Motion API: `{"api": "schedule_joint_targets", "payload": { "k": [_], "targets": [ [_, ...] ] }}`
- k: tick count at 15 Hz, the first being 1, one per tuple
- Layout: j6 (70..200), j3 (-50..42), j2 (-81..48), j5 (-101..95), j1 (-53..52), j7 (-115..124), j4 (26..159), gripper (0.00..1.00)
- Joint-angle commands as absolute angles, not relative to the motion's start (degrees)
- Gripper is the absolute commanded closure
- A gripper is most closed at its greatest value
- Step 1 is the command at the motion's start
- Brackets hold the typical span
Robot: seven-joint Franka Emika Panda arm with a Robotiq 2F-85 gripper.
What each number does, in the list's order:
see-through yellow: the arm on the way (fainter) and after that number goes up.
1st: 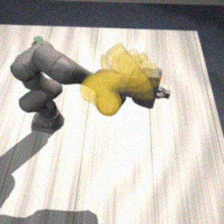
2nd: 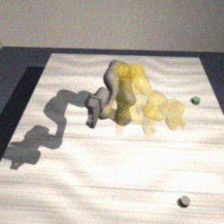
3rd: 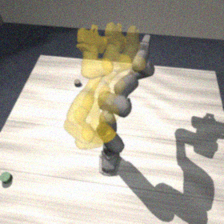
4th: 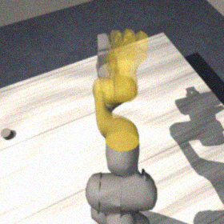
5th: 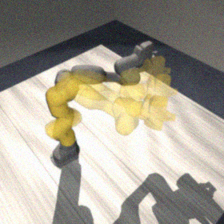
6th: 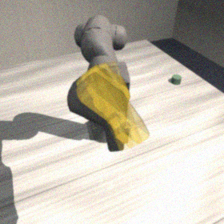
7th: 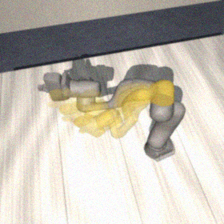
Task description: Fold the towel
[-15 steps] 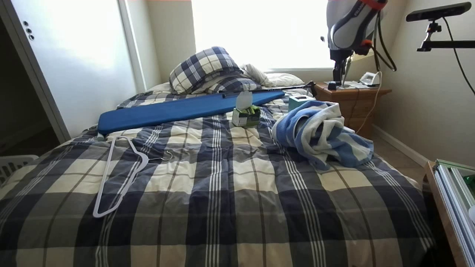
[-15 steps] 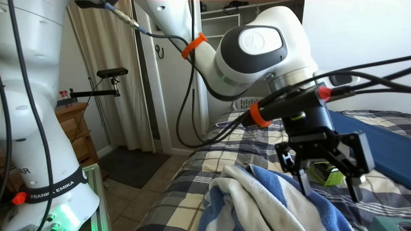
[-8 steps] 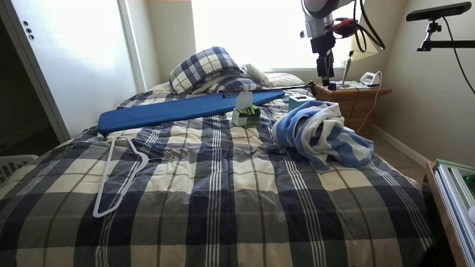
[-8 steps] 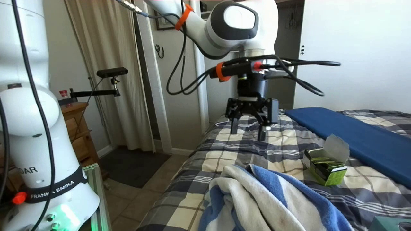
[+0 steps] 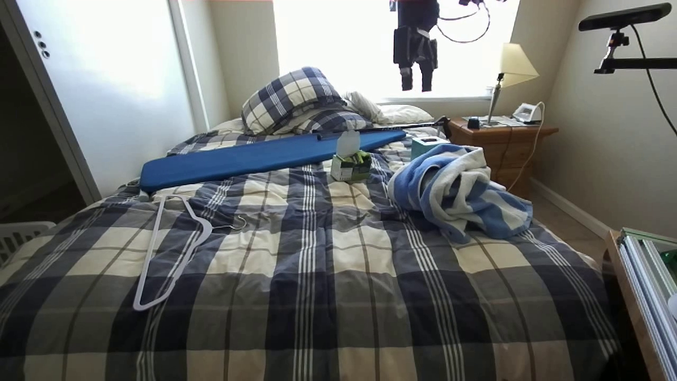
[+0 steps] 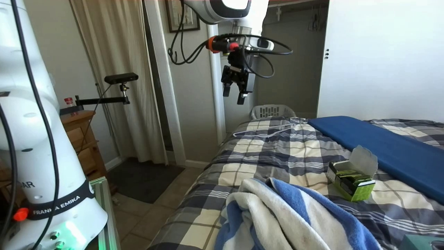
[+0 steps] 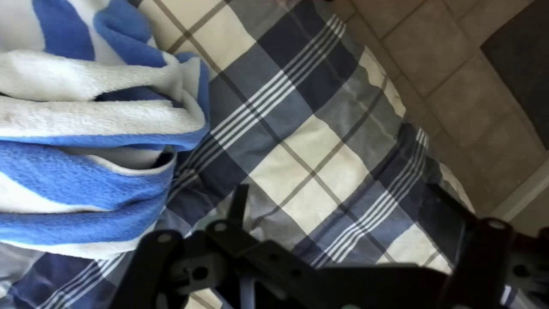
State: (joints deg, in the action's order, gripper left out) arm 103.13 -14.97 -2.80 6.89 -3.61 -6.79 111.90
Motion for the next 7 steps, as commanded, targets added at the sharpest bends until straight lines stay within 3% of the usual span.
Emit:
{"api": "schedule_joint_targets", "payload": {
  "k": [1,7],
  "targets": [
    [103.21,-10.71,-2.61,7.26,-0.14,-5.69,111.8,0.0],
    [103.32,-10.61,-2.58,7.72,0.66,-5.1,111.88,0.0]
  ]
}}
